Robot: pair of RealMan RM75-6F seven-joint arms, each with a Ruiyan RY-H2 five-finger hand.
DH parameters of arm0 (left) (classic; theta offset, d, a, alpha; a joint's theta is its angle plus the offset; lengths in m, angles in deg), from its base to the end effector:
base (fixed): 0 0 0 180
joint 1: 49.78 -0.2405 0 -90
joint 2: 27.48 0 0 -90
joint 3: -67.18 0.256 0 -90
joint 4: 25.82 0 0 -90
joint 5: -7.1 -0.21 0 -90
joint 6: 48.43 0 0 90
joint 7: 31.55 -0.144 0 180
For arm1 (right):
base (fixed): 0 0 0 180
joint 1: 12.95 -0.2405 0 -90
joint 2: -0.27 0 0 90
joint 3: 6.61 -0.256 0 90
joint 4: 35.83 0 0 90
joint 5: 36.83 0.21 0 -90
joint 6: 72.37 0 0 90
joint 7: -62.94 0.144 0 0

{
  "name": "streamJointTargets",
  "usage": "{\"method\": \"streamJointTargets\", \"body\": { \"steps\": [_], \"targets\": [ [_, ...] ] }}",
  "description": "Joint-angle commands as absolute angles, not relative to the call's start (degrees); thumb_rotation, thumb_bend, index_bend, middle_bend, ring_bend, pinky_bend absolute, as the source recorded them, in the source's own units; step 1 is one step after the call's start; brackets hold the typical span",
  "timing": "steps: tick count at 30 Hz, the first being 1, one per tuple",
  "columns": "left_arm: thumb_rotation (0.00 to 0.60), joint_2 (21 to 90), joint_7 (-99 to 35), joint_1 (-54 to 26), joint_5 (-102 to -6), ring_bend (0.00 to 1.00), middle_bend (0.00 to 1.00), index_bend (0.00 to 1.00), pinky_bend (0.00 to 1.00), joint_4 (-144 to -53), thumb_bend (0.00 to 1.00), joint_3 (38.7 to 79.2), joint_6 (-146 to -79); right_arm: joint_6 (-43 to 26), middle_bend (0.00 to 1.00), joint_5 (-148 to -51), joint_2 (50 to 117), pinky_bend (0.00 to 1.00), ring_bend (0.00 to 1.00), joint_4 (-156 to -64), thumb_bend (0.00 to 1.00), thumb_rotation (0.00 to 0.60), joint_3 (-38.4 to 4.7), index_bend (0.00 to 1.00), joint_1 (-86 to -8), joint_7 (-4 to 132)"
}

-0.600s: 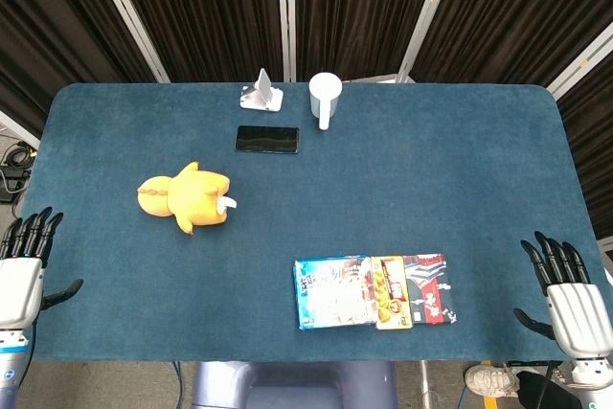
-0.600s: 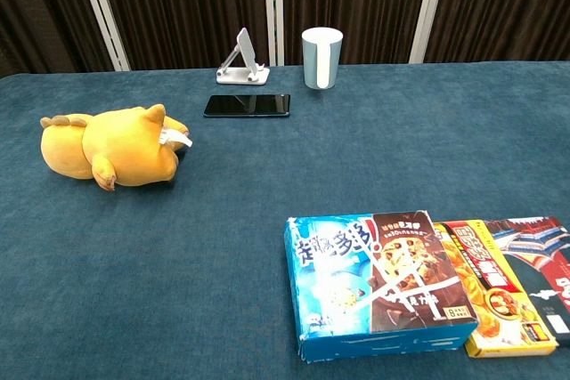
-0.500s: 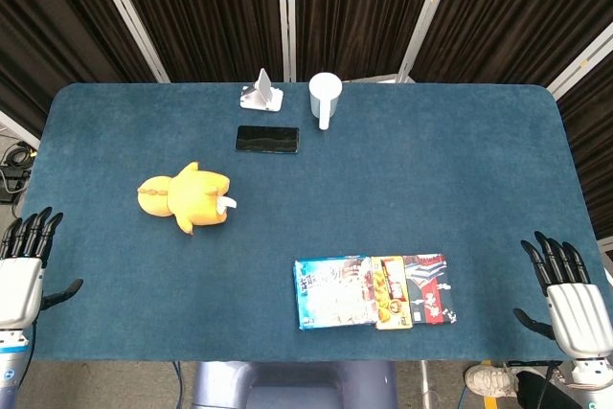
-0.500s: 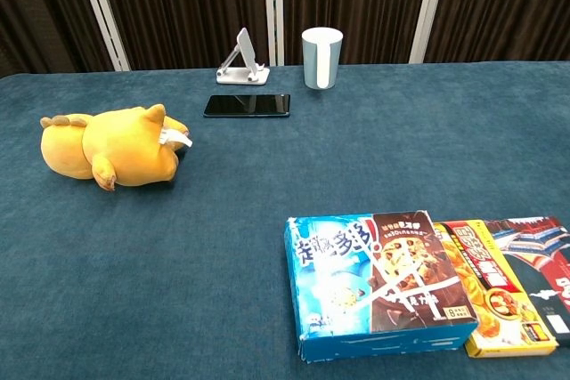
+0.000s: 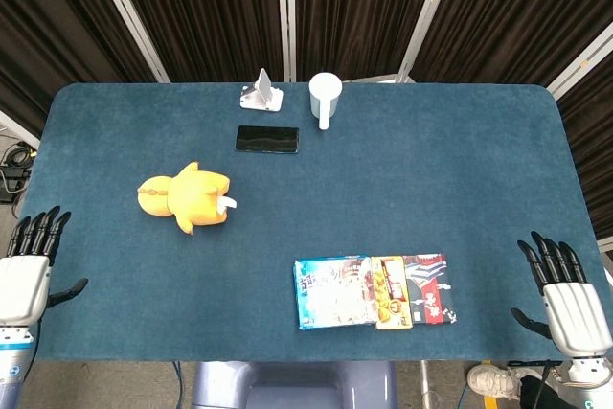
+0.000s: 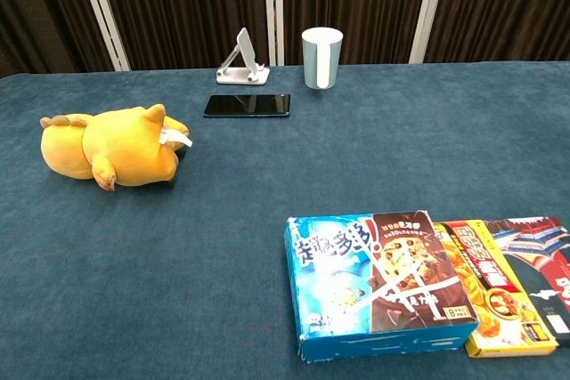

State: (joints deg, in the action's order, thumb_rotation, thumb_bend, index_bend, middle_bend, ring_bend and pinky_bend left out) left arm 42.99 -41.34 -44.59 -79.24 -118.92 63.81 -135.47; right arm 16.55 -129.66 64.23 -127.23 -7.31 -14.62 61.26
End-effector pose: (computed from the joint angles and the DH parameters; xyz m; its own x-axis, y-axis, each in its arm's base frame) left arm -0.2932 0.1833 0.1284 0.4371 -0.0365 0.8987 0.8987 -0.0205 -0.4380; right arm -0.3071 -0.1554 0.1582 0.4441 0.0078 0.8959 -0.8931 -0.0759 0.4434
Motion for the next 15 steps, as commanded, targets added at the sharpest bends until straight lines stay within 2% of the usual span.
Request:
{"method": "streamJointTargets", "body": {
  "steps": [1, 3, 6, 8, 15],
  "targets": [
    [0.600, 43.5, -41.3, -43.9, -79.5, 0.00, 0.00, 0.00, 0.00, -118.2, 0.50, 63.6, -134.9, 16.7, 0.00, -129.7, 64.1, 0.00, 0.00, -127.2, 0.16, 0.600, -7.4, 0.00, -14.6, 61.5],
    [0.600, 44.0, -41.5, -43.2, -79.5, 0.00, 0.00, 0.00, 0.00, -117.3, 0.70, 63.2, -134.2, 16.6, 0.00, -129.6, 64.0, 0.00, 0.00, -127.2, 0.16, 0.600, -7.3, 0.00, -14.6, 61.7],
    [0.600, 45.3, -41.7, -41.5, -79.3, 0.00, 0.00, 0.00, 0.00, -115.1, 0.95, 62.5, -132.4, 16.6, 0.00, -129.7, 64.0, 0.00, 0.00, -127.1, 0.16, 0.600, -7.3, 0.00, -14.6, 61.9],
    [0.600, 46.0, -42.3, -40.5, -79.1, 0.00, 0.00, 0.00, 0.00, -113.7, 1.00, 62.1, -131.2, 16.6, 0.00, -129.7, 64.0, 0.00, 0.00, -127.1, 0.16, 0.600, -7.3, 0.00, -14.6, 62.0],
    [0.600, 51.7, -42.6, -35.1, -80.2, 0.00, 0.00, 0.00, 0.00, -104.5, 1.00, 60.1, -127.8, 16.8, 0.00, -129.2, 63.8, 0.00, 0.00, -127.1, 0.16, 0.600, -7.7, 0.00, -14.6, 62.7]
  ]
}}
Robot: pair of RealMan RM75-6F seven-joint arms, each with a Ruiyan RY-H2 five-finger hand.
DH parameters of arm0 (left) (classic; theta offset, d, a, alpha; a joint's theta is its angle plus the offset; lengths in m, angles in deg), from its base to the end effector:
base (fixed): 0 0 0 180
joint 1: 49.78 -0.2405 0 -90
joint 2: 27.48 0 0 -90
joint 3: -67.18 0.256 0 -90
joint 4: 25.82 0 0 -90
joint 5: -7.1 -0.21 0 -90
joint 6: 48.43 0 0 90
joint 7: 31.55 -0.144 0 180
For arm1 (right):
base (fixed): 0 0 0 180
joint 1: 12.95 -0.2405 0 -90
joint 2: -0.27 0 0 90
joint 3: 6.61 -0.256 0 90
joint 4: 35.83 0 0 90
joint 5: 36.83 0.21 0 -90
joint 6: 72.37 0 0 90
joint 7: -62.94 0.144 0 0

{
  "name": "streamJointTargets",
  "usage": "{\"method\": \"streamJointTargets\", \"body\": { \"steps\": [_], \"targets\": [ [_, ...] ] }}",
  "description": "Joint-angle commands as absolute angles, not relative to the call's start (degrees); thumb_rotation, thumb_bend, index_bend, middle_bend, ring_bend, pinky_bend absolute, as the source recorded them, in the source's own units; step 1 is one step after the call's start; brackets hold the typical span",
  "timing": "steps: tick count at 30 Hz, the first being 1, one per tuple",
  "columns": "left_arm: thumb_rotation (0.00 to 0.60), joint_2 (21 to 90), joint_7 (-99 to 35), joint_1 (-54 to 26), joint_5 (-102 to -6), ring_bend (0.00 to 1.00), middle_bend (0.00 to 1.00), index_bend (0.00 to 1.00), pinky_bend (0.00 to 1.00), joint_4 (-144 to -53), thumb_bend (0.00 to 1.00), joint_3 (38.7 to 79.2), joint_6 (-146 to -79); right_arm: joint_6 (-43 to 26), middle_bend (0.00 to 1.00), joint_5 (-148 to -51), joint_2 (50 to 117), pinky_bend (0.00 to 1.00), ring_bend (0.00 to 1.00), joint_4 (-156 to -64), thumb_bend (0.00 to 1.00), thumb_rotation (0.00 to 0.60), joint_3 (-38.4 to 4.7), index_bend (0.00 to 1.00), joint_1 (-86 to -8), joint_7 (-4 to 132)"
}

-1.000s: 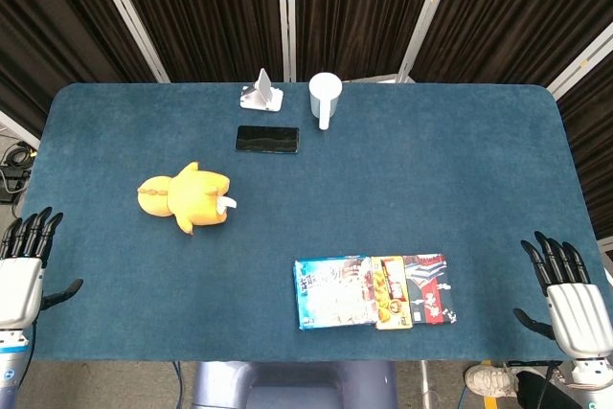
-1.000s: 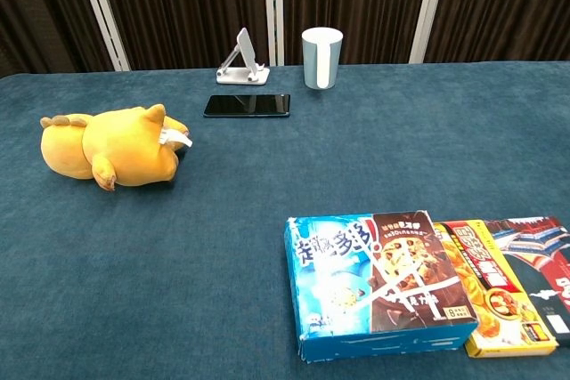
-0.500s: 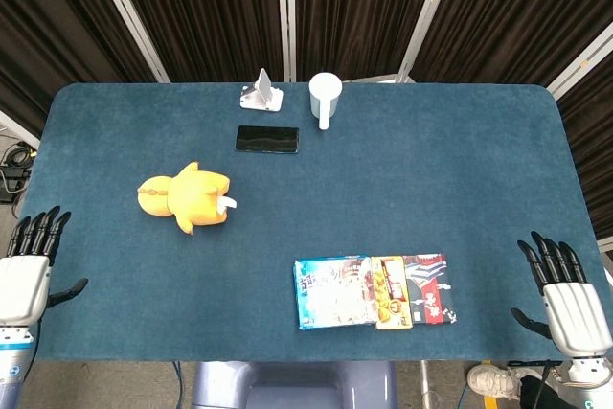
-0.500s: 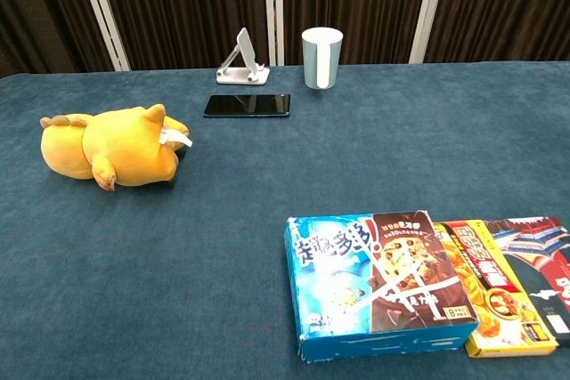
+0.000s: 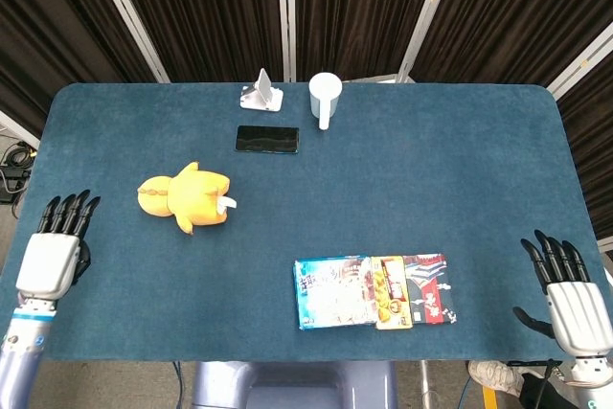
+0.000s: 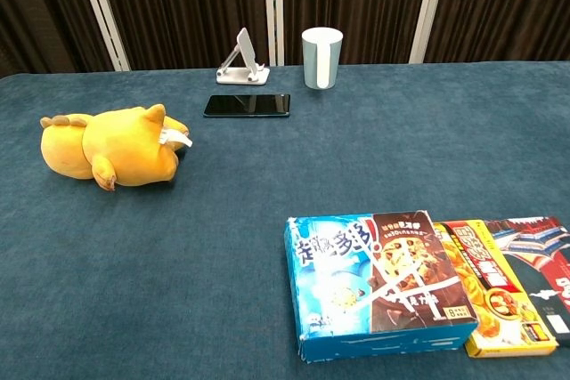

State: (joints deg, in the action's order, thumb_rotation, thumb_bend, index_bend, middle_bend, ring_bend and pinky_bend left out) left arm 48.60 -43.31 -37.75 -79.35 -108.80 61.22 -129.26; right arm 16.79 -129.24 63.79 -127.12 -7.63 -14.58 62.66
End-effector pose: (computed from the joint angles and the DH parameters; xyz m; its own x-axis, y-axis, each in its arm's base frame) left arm -0.2943 0.2314 0.1032 0.5324 -0.0416 0.8455 0.8379 -0.1160 -0.5333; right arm -0.3085 -0.1564 0.1625 0.4303 0.0156 0.9025 -0.9001 -0.0681 0.4303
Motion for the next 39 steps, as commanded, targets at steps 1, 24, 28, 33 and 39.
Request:
{"method": "streamJointTargets", "body": {
  "steps": [1, 24, 28, 33, 39],
  "targets": [
    [0.600, 53.0, -41.6, -33.8, -80.8, 0.00, 0.00, 0.00, 0.00, -102.2, 1.00, 59.7, -127.2, 16.8, 0.00, -129.1, 63.7, 0.00, 0.00, -127.1, 0.16, 0.600, -7.7, 0.00, -14.6, 62.8],
    [0.600, 66.7, -41.2, -20.8, -77.4, 0.00, 0.00, 0.00, 0.00, -83.8, 1.00, 58.6, -113.6, 15.3, 0.00, -127.2, 63.7, 0.00, 0.00, -126.4, 0.16, 0.600, -8.3, 0.00, -15.1, 64.2],
    [0.600, 68.3, -41.8, -19.9, -76.6, 0.00, 0.00, 0.00, 0.00, -82.0, 1.00, 58.5, -112.7, 15.2, 0.00, -127.0, 63.6, 0.00, 0.00, -126.3, 0.16, 0.600, -8.4, 0.00, -15.1, 64.5],
    [0.600, 70.5, -42.3, -18.6, -75.5, 0.00, 0.00, 0.00, 0.00, -79.0, 1.00, 58.5, -111.0, 15.0, 0.00, -126.6, 63.5, 0.00, 0.00, -126.2, 0.16, 0.600, -8.6, 0.00, -15.2, 65.1],
    [0.600, 73.6, -42.7, -17.0, -73.8, 0.00, 0.00, 0.00, 0.00, -74.8, 1.00, 58.7, -107.8, 14.5, 0.00, -126.1, 63.5, 0.00, 0.00, -125.9, 0.16, 0.600, -8.7, 0.00, -15.4, 65.2]
  ]
}}
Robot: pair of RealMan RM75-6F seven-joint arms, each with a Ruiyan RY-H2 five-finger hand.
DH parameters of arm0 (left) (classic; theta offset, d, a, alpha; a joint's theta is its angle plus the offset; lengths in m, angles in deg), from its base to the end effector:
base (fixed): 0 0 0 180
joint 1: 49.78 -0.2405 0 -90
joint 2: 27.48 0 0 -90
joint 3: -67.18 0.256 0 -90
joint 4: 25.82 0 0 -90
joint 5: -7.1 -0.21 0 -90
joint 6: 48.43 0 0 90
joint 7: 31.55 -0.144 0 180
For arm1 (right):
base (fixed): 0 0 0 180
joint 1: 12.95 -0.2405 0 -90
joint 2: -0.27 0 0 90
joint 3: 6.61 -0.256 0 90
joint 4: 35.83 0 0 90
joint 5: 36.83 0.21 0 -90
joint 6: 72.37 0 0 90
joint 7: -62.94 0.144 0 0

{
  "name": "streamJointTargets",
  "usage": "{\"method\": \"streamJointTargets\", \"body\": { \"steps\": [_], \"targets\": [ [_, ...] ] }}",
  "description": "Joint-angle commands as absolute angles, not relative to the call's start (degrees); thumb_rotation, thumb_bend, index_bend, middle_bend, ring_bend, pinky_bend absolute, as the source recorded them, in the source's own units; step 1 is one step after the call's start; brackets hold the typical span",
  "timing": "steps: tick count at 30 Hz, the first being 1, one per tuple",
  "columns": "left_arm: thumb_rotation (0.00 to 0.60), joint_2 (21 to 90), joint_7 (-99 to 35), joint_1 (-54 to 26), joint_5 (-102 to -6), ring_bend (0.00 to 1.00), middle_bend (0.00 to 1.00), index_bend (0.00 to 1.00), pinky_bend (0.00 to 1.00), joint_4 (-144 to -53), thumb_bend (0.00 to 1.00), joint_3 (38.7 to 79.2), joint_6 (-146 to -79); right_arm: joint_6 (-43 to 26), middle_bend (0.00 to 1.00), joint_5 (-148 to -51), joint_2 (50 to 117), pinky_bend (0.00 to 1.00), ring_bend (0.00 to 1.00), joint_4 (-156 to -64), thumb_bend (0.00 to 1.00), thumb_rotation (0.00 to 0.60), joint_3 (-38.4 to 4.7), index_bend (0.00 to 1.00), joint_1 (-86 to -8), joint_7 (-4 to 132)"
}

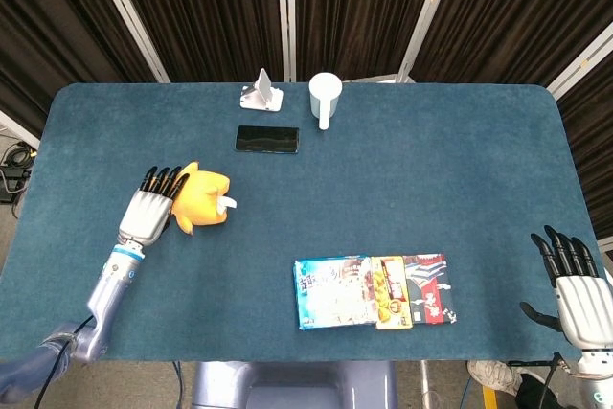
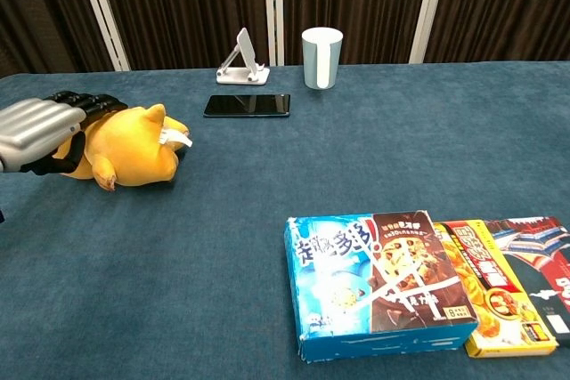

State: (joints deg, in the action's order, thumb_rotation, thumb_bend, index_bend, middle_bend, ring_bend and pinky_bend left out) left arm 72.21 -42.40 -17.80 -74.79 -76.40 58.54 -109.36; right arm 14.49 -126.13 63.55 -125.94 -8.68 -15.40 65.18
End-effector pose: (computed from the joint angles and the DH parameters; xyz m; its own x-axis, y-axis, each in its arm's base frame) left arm -0.2663 0.3478 -0.0162 0.6535 0.0695 0.7537 0.7393 -0.2723 -0.6159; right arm -0.3187 -0.1653 0.1663 0.4123 -0.0006 0.9110 -0.9107 -0.0261 0.4122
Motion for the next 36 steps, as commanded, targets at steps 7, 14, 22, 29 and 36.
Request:
{"method": "streamJointTargets", "body": {
  "steps": [7, 14, 22, 29, 36],
  "targets": [
    [0.600, 75.3, -43.7, -16.4, -73.4, 0.00, 0.00, 0.00, 0.00, -74.7, 1.00, 59.5, -107.1, 14.7, 0.00, -125.9, 63.4, 0.00, 0.00, -126.0, 0.16, 0.600, -8.9, 0.00, -15.4, 65.4],
    [0.600, 75.9, -46.4, -15.9, -75.0, 0.00, 0.00, 0.00, 0.00, -78.3, 1.00, 60.2, -110.2, 14.9, 0.00, -125.9, 63.2, 0.00, 0.00, -126.2, 0.16, 0.600, -8.9, 0.00, -15.3, 65.7],
    [0.600, 76.0, -51.0, -15.7, -75.3, 0.00, 0.00, 0.00, 0.00, -82.3, 1.00, 60.2, -112.5, 15.1, 0.00, -125.9, 62.9, 0.00, 0.00, -126.3, 0.16, 0.600, -8.9, 0.00, -15.1, 66.2],
    [0.600, 74.9, -52.1, -16.3, -72.2, 0.00, 0.00, 0.00, 0.00, -81.4, 1.00, 59.9, -110.3, 15.1, 0.00, -126.0, 62.9, 0.00, 0.00, -126.4, 0.16, 0.600, -8.9, 0.00, -15.1, 66.1],
    [0.600, 73.6, -49.5, -17.4, -71.3, 0.00, 0.00, 0.00, 0.00, -78.5, 1.00, 60.2, -110.3, 14.9, 0.00, -126.3, 63.3, 0.00, 0.00, -126.5, 0.16, 0.600, -8.7, 0.00, -15.2, 65.0]
  ]
}}
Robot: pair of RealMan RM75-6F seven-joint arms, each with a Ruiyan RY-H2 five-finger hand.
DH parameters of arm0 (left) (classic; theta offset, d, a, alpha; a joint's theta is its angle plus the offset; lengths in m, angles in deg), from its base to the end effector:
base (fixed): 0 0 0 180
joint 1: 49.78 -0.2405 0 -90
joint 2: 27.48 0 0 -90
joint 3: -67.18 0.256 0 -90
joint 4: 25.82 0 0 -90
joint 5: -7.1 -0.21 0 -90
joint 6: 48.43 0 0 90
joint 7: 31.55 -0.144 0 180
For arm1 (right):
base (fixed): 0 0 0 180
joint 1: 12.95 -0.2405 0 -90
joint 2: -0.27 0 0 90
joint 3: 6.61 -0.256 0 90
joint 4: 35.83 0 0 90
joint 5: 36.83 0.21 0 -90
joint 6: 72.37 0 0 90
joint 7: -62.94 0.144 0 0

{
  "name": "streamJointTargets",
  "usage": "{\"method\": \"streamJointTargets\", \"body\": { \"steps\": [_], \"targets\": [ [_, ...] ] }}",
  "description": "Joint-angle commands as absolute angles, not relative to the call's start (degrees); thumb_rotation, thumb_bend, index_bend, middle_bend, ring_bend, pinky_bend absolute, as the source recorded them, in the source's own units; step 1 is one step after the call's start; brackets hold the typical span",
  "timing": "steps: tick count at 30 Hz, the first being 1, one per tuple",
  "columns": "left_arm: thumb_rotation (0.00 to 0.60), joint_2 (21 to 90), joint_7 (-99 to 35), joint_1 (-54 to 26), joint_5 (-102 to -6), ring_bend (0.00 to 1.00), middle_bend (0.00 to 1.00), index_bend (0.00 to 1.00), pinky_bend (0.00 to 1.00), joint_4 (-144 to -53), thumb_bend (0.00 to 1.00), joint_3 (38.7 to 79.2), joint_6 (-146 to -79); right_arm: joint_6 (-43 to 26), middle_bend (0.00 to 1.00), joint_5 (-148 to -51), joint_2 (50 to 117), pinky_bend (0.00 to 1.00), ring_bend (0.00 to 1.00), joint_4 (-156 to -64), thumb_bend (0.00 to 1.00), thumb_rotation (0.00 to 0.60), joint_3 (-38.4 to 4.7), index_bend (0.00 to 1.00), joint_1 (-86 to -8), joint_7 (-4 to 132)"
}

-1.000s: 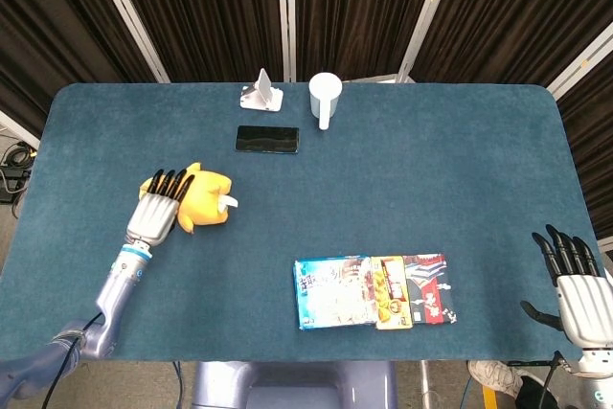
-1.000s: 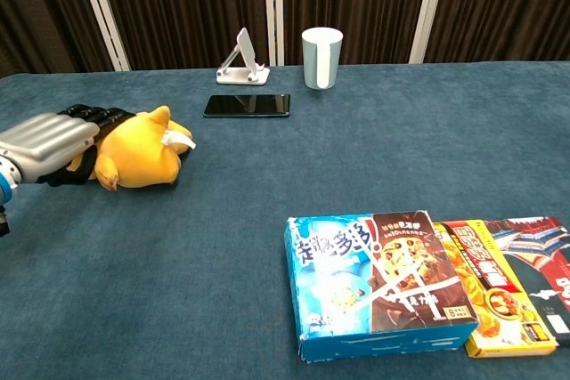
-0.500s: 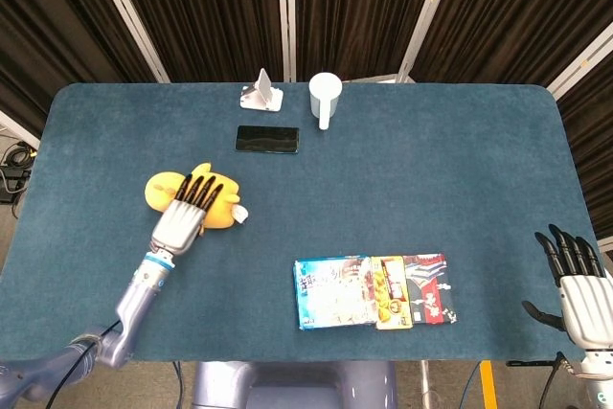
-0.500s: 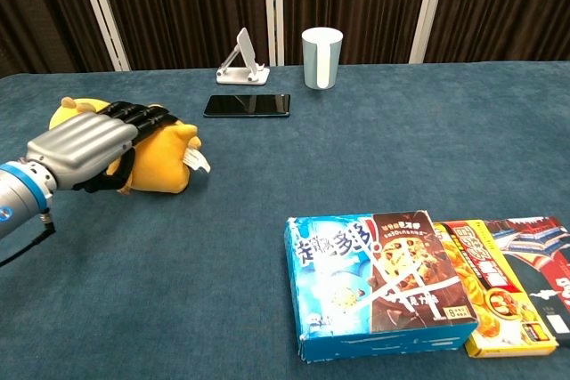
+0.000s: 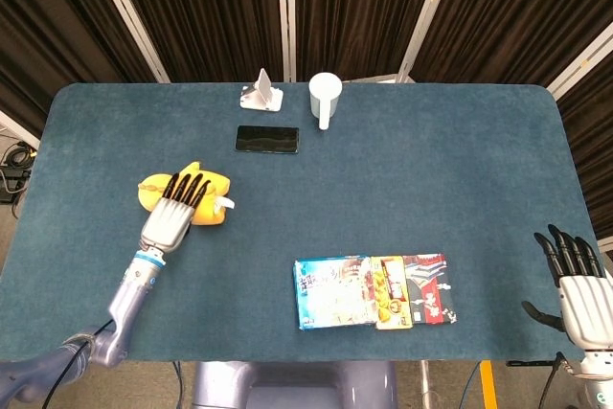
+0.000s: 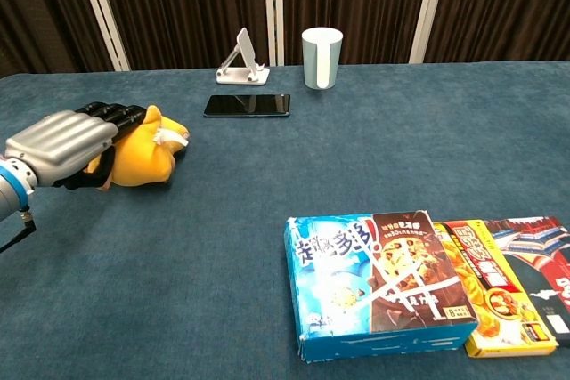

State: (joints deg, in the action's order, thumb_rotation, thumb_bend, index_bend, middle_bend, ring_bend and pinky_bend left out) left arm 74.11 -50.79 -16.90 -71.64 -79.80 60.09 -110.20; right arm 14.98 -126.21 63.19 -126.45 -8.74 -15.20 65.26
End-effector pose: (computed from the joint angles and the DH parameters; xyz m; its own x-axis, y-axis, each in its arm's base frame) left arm -0.2479 0.3382 -0.0373 0.6944 0.0662 0.7165 0.6991 -0.2976 -0.6501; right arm -0.3172 -0.1644 0.1687 0.4085 0.0074 0.9127 -0.9124 -0.0251 0.4086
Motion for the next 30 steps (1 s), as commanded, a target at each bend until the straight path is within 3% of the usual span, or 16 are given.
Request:
{"method": "streamJointTargets", "body": {
  "steps": [1, 9, 19, 30],
  "targets": [
    [0.600, 73.5, -49.1, -17.6, -71.2, 0.00, 0.00, 0.00, 0.00, -78.0, 1.00, 60.2, -110.3, 14.9, 0.00, -126.3, 63.3, 0.00, 0.00, -126.5, 0.16, 0.600, -8.7, 0.00, -15.2, 64.9],
    [0.600, 72.4, -45.0, -18.6, -70.6, 0.00, 0.00, 0.00, 0.00, -74.7, 1.00, 59.9, -111.1, 15.1, 0.00, -126.5, 63.4, 0.00, 0.00, -126.6, 0.16, 0.600, -8.6, 0.00, -15.2, 64.6],
    [0.600, 70.5, -40.7, -19.1, -73.3, 0.00, 0.00, 0.00, 0.00, -77.6, 1.00, 60.1, -115.6, 15.1, 0.00, -126.8, 63.5, 0.00, 0.00, -126.7, 0.16, 0.600, -8.5, 0.00, -15.2, 64.2],
    [0.600, 64.6, -38.2, -23.6, -77.5, 0.00, 0.00, 0.00, 0.00, -91.5, 1.00, 61.6, -126.7, 15.6, 0.00, -126.9, 63.2, 0.00, 0.00, -126.9, 0.16, 0.600, -8.5, 0.00, -15.0, 64.6]
  ]
}}
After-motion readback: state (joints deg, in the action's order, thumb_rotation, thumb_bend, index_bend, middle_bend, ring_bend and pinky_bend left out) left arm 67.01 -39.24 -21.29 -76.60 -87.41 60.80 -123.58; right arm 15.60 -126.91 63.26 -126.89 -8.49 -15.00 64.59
